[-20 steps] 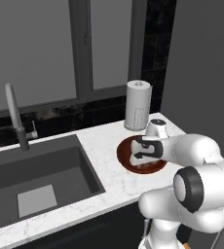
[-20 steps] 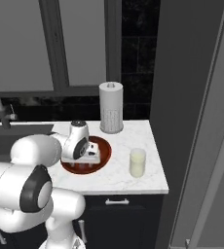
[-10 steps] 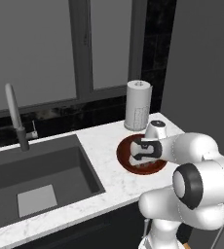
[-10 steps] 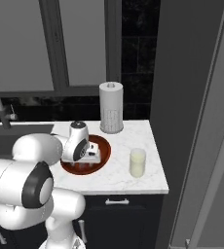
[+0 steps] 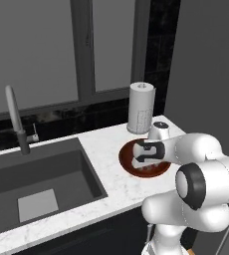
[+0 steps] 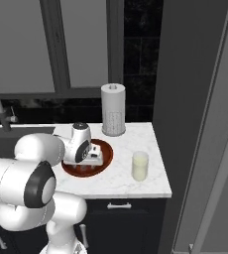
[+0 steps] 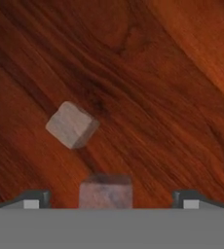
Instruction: Grab a lemon wedge from the fridge and one ice cube from the ice bowl, and put them in the glass of lemonade.
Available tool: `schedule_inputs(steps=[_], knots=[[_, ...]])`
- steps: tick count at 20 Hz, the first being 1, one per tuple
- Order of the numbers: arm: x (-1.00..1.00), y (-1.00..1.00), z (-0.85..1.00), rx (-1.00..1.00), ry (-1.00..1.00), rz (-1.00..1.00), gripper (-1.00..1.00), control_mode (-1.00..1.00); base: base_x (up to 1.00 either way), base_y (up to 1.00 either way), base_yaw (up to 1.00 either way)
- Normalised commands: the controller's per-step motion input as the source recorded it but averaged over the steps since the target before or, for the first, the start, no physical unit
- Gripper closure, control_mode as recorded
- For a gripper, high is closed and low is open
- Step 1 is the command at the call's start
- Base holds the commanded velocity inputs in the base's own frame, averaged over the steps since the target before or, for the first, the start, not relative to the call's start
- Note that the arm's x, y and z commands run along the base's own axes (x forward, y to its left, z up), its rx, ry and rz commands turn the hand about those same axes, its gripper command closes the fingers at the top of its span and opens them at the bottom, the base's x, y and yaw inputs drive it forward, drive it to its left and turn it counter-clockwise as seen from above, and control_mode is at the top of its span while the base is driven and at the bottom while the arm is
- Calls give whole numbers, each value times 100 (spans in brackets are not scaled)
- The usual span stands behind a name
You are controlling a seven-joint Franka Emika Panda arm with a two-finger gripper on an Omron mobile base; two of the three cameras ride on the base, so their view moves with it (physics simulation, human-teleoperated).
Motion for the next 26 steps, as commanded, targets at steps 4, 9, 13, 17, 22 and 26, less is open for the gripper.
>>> schedule_inputs(steps=[4, 9, 13, 17, 22, 26], knots=[[0, 0, 0, 0, 0, 0, -100, -100, 0, 0, 0], [0, 0, -12, 0, 0, 0, -100, -100, 0, 0, 0], [0, 0, 0, 0, 0, 0, 100, -100, 0, 0, 0], [0, 0, 0, 0, 0, 0, 100, -100, 0, 0, 0], [0, 0, 0, 0, 0, 0, 100, -100, 0, 0, 0], [0, 0, 13, -2, 0, 0, 100, -100, 0, 0, 0]])
